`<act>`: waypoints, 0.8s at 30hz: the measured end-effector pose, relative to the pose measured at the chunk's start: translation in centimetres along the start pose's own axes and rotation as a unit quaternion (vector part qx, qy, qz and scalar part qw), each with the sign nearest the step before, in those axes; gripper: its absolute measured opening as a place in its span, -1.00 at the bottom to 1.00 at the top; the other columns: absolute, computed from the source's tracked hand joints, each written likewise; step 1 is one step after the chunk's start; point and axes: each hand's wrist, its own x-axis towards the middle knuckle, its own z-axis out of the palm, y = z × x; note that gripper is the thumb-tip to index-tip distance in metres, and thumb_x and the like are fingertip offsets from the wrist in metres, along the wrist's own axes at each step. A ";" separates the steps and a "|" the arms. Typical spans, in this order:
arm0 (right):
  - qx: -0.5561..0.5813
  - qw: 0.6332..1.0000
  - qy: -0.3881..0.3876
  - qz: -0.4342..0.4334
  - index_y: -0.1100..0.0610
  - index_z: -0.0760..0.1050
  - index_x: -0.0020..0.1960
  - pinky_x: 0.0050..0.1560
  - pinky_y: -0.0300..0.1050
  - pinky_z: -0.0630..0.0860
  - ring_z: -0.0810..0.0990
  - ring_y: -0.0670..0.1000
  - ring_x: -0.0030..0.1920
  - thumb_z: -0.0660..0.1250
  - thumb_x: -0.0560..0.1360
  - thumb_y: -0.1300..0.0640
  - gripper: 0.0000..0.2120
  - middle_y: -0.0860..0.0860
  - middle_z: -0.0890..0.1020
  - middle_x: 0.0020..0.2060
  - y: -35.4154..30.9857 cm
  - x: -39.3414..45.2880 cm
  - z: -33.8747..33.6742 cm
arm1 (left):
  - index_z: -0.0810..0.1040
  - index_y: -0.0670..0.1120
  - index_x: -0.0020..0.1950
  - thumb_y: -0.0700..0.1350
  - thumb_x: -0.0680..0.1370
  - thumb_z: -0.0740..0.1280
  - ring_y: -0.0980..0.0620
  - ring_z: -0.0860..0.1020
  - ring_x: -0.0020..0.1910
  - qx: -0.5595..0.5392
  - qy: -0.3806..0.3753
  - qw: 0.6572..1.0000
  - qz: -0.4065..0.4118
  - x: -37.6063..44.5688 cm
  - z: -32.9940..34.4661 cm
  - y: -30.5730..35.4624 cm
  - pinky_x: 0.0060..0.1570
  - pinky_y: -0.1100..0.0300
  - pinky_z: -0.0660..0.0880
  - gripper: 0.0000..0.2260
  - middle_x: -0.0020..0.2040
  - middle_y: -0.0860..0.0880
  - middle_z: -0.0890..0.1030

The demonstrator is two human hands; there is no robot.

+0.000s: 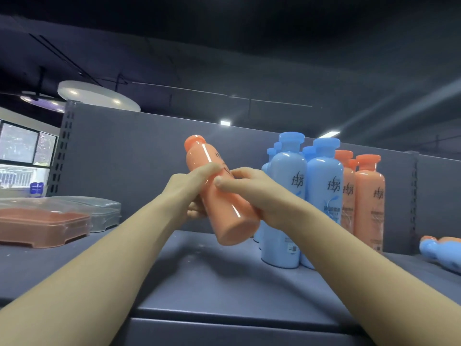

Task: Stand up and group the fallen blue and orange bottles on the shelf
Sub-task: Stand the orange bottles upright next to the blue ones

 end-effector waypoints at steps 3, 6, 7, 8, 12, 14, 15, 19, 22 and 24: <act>0.139 0.989 -0.026 0.031 0.25 0.44 0.26 0.21 0.18 0.51 0.62 0.20 0.14 0.34 0.47 0.09 -0.59 0.22 0.61 0.16 0.3 -0.6 -0.5 | 0.48 -0.12 -0.12 0.09 0.44 0.35 -0.03 0.61 -0.30 -0.024 -0.005 0.999 0.028 -0.1 0.2 0.2 -0.37 0.18 0.49 -0.72 -0.24 -0.11 0.61; 0.231 0.970 -0.051 0.057 0.28 0.45 0.26 0.28 0.19 0.46 0.59 0.20 0.19 0.40 0.42 0.12 -0.54 0.23 0.60 0.18 0.6 -1.4 -0.9 | 0.51 -0.14 -0.05 0.09 0.46 0.33 0.04 0.60 -0.44 -0.029 -0.025 0.997 0.060 -0.5 0.6 0.5 -0.46 0.26 0.47 -0.71 -0.39 -0.03 0.61; 0.228 0.970 -0.058 0.058 0.27 0.48 0.23 0.27 0.18 0.46 0.61 0.18 0.17 0.43 0.37 0.11 -0.53 0.20 0.62 0.15 0.6 -1.8 -1.1 | 0.53 -0.14 -0.05 0.08 0.47 0.31 0.09 0.56 -0.53 -0.022 -0.034 0.997 0.071 -0.6 0.7 0.5 -0.51 0.31 0.44 -0.71 -0.47 0.01 0.59; 0.211 0.974 -0.059 0.056 0.24 0.50 0.17 0.25 0.17 0.48 0.62 0.16 0.13 0.45 0.36 0.12 -0.58 0.17 0.64 0.11 0.6 -2.2 -1.2 | 0.54 -0.15 -0.04 0.08 0.48 0.30 0.10 0.55 -0.55 -0.014 -0.044 0.996 0.081 -0.9 1.0 0.6 -0.51 0.31 0.44 -0.71 -0.47 0.01 0.59; 0.160 0.986 -0.025 0.039 0.18 0.52 0.12 -0.03 0.00 0.59 0.64 0.06 -0.09 0.41 0.44 0.16 -0.72 0.06 0.65 -0.09 0.3 -4.5 -2.4 | 0.57 -0.13 0.06 0.09 0.45 0.31 -0.19 0.64 -0.07 0.000 -0.112 0.987 0.113 -2.0 2.1 0.7 0.05 -0.05 0.57 -0.65 -0.03 -0.19 0.67; 0.148 0.989 0.000 0.027 0.16 0.54 0.07 -0.09 -0.02 0.60 0.65 0.03 -0.15 0.44 0.41 0.18 -0.76 0.02 0.66 -0.16 0.4 -5.6 -3.0 | 0.58 -0.13 0.06 0.10 0.42 0.31 -0.26 0.61 0.06 0.008 -0.150 0.981 0.125 -2.7 2.6 0.9 0.16 -0.14 0.51 -0.64 0.06 -0.23 0.65; 0.142 0.990 0.011 0.022 0.13 0.55 0.02 -0.10 -0.02 0.61 0.65 0.01 -0.17 0.45 0.40 0.18 -0.79 -0.01 0.67 -0.20 0.5 -6.2 -3.4 | 0.58 -0.13 0.05 0.09 0.45 0.31 -0.26 0.61 0.06 0.012 -0.168 0.977 0.133 -3.0 2.9 0.9 0.16 -0.15 0.51 -0.67 0.06 -0.23 0.65; 0.121 0.991 0.057 0.015 0.12 0.56 0.03 -0.09 0.00 0.62 0.66 -0.03 -0.22 0.49 0.36 0.19 -0.74 -0.04 0.67 -0.21 1.0 -8.1 -4.5 | 0.60 -0.06 -0.03 0.04 0.54 0.24 -0.16 0.61 -0.09 0.031 -0.223 0.962 0.156 -3.6 4.1 1.1 0.02 -0.06 0.56 -0.78 -0.15 -0.04 0.71; 0.120 0.989 0.085 0.012 0.09 0.56 -0.03 -0.05 0.05 0.61 0.66 -0.03 -0.23 0.49 0.35 0.20 -0.78 -0.05 0.66 -0.23 1.5 -9.2 -5.2 | 0.60 -0.03 -0.04 0.02 0.54 0.22 -0.14 0.64 -0.14 0.047 -0.258 0.950 0.173 -4.0 4.9 1.3 -0.07 0.00 0.59 -0.79 -0.20 0.03 0.71; 0.120 0.988 0.097 0.017 0.11 0.56 0.01 -0.04 0.07 0.60 0.66 -0.02 -0.21 0.50 0.34 0.20 -0.74 -0.04 0.66 -0.21 1.8 -9.8 -5.6 | 0.61 -0.01 -0.03 0.06 0.50 0.25 -0.13 0.66 -0.14 0.064 -0.270 0.943 0.185 -4.2 5.4 1.2 -0.05 -0.01 0.59 -0.79 -0.17 0.04 0.71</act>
